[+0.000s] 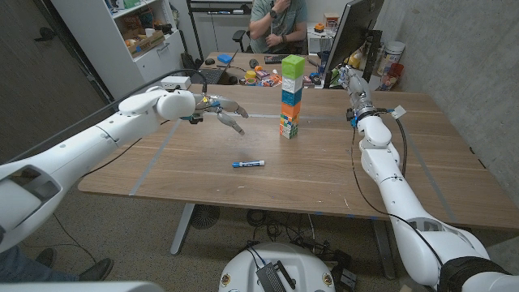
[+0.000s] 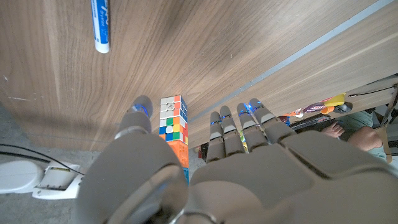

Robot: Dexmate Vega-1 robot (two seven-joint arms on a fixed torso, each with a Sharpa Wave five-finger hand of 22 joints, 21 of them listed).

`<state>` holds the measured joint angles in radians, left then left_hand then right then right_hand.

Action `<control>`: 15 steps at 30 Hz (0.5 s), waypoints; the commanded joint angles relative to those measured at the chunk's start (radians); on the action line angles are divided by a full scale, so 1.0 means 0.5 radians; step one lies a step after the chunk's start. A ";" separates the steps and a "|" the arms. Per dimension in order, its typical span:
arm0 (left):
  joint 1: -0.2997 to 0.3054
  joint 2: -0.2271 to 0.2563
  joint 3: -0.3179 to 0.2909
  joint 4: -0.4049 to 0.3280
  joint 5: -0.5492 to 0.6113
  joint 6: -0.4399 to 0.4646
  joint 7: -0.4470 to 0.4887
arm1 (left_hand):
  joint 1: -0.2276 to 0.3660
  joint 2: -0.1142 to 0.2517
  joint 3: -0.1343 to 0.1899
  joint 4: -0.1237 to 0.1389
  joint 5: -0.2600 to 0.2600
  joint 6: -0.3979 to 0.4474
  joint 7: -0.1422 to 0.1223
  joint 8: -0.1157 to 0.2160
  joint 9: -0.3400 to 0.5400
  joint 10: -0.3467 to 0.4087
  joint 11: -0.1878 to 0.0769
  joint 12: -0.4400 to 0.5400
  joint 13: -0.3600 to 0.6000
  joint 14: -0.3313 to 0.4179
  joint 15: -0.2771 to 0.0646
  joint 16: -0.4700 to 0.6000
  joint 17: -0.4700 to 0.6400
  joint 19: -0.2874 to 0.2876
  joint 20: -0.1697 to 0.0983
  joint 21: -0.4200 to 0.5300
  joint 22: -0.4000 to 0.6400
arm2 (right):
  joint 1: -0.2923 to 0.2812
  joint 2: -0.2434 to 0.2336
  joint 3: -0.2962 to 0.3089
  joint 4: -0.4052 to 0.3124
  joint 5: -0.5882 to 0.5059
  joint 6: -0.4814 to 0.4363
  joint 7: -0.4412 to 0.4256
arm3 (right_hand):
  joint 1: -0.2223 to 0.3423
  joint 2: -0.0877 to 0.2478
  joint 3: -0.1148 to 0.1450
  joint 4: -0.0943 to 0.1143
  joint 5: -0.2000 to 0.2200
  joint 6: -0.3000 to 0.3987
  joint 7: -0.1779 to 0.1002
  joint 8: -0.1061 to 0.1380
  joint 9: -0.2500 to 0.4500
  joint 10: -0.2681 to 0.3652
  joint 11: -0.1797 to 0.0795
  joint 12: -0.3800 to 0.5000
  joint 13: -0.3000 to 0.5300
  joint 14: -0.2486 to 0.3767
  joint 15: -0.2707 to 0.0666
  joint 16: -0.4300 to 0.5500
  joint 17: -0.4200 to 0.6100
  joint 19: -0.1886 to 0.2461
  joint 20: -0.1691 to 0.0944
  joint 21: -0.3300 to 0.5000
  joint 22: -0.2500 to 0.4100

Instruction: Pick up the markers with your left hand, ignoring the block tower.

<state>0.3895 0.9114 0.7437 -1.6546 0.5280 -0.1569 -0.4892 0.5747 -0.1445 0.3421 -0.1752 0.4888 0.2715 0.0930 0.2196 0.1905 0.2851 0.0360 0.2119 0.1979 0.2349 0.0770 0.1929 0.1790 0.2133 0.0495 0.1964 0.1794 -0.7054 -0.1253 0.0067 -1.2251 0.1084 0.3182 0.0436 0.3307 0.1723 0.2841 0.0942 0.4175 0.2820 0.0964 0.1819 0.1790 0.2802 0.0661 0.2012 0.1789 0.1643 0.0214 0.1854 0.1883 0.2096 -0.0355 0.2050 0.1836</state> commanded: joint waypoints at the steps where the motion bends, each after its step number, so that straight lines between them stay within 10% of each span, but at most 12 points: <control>1: 0.074 0.069 0.008 -0.256 0.181 0.179 -0.027 | 0.028 0.000 0.008 0.007 0.000 0.020 0.002 0.017 0.006 -0.002 0.005 0.011 0.008 0.002 0.015 0.015 0.012 -0.002 0.010 0.017 0.009 | 0.045 -0.010 0.026 0.057 0.028 0.040 0.030 | -0.018 -0.011 -0.009 -0.003 0.000 0.007 -0.019 0.015 0.012 -0.005 0.008 0.004 0.008 0.003 0.008 0.015 0.012 -0.010 -0.054 0.009 0.010; 15: 0.121 0.102 0.008 -0.392 0.301 0.399 -0.211 | 0.048 -0.002 0.002 0.020 -0.011 0.047 0.039 0.017 0.005 -0.001 0.057 0.010 0.009 -0.004 0.054 0.010 0.015 -0.017 0.038 0.015 0.013 | 0.051 -0.017 0.024 0.055 0.023 0.009 0.037 | -0.040 -0.018 -0.027 0.008 -0.003 0.005 -0.019 0.015 0.012 -0.006 0.009 0.005 0.008 0.004 0.008 0.017 0.014 -0.010 -0.048 0.010 0.010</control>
<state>0.4339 0.9489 0.7472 -1.7945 0.6317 -0.0283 -0.5379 0.5889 -0.1432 0.3398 -0.1730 0.4842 0.2878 0.1091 0.2195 0.1906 0.2804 0.0562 0.2119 0.1978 0.2333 0.0950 0.1929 0.1841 0.2030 0.0596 0.1964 0.1841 -0.6876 -0.1318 0.0172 -1.2044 0.1192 0.3305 0.0588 0.3215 0.1631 0.2733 0.0966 0.4175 0.2821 0.0965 0.1819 0.1841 0.2802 0.0661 0.2012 0.1789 0.1644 0.0214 0.1854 0.1933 0.2097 -0.0355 0.2050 0.1836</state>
